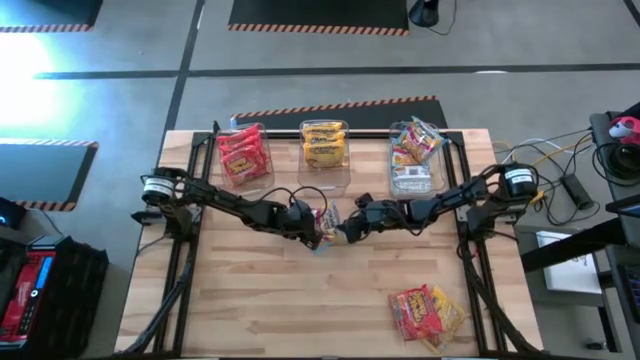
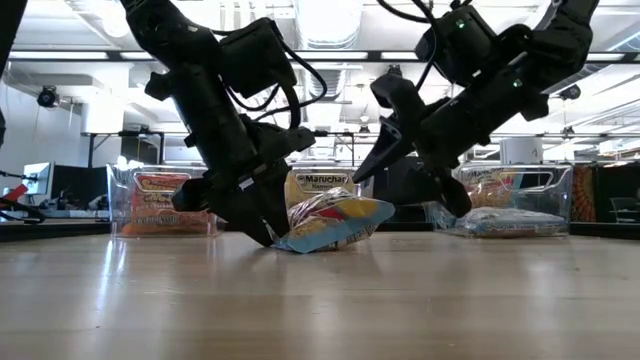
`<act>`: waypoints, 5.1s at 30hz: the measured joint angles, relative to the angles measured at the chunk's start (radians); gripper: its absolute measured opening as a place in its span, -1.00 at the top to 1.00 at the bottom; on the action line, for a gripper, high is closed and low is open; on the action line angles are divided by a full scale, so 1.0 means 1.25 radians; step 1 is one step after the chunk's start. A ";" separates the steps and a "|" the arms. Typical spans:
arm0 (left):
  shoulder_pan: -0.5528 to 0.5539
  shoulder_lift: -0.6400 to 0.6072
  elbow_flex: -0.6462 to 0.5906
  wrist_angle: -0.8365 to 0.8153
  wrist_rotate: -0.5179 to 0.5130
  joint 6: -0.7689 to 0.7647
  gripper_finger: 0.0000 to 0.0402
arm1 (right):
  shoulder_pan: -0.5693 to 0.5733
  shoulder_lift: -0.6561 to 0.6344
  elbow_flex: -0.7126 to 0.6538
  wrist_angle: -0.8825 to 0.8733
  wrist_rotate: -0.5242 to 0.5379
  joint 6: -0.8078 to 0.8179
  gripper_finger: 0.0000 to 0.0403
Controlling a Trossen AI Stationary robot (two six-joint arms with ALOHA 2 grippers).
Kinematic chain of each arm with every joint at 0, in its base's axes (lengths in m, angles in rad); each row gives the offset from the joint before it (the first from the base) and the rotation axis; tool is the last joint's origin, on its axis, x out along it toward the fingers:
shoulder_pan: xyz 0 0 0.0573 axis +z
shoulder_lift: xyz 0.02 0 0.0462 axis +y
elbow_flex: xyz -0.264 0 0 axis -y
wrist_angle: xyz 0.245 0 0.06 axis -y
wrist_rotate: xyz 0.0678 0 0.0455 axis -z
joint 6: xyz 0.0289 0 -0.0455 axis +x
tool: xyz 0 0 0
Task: Sort Maruchan noodles
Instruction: Put the blue noodle pack into the right transparent bin
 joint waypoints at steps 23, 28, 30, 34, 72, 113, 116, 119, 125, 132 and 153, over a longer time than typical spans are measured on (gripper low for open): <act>0.000 0.000 0.000 -0.001 0.004 0.000 0.41 | -0.054 0.106 0.057 0.070 -0.076 -0.052 -0.02; 0.000 0.000 0.000 -0.002 0.005 0.000 0.41 | -0.055 0.135 0.061 0.108 -0.090 -0.054 -0.02; 0.000 0.000 0.000 -0.002 0.005 0.000 0.41 | -0.055 0.139 0.062 0.116 -0.092 -0.054 -0.02; 0.000 0.000 0.000 -0.002 0.006 0.001 0.41 | -0.055 0.138 0.061 0.120 -0.093 -0.062 -0.01; -0.009 -0.249 -0.017 -0.031 -0.086 0.019 0.41 | -0.094 -0.029 0.100 -0.177 -0.246 -0.228 0.46; -0.009 -0.227 -0.018 -0.010 -0.211 -0.060 0.41 | -0.576 -0.334 0.544 -1.260 -0.109 -0.853 0.45; -0.009 -0.221 -0.017 -0.009 -0.211 -0.059 0.41 | -0.625 -0.334 0.501 -1.259 -0.109 -0.877 0.45; -0.009 -0.217 -0.018 -0.007 -0.211 -0.055 0.41 | -0.670 -0.334 0.457 -1.255 -0.108 -0.904 0.45; -0.005 -0.209 -0.018 -0.009 -0.211 -0.040 0.41 | -0.742 -0.334 0.364 -1.186 -0.112 -0.954 0.45; -0.003 -0.204 -0.018 -0.009 -0.210 -0.034 0.41 | -0.767 -0.332 0.255 -1.100 -0.120 -1.000 0.45; -0.003 -0.204 -0.018 -0.009 -0.203 -0.032 0.41 | -0.767 -0.332 0.229 -1.022 0.059 -1.000 0.17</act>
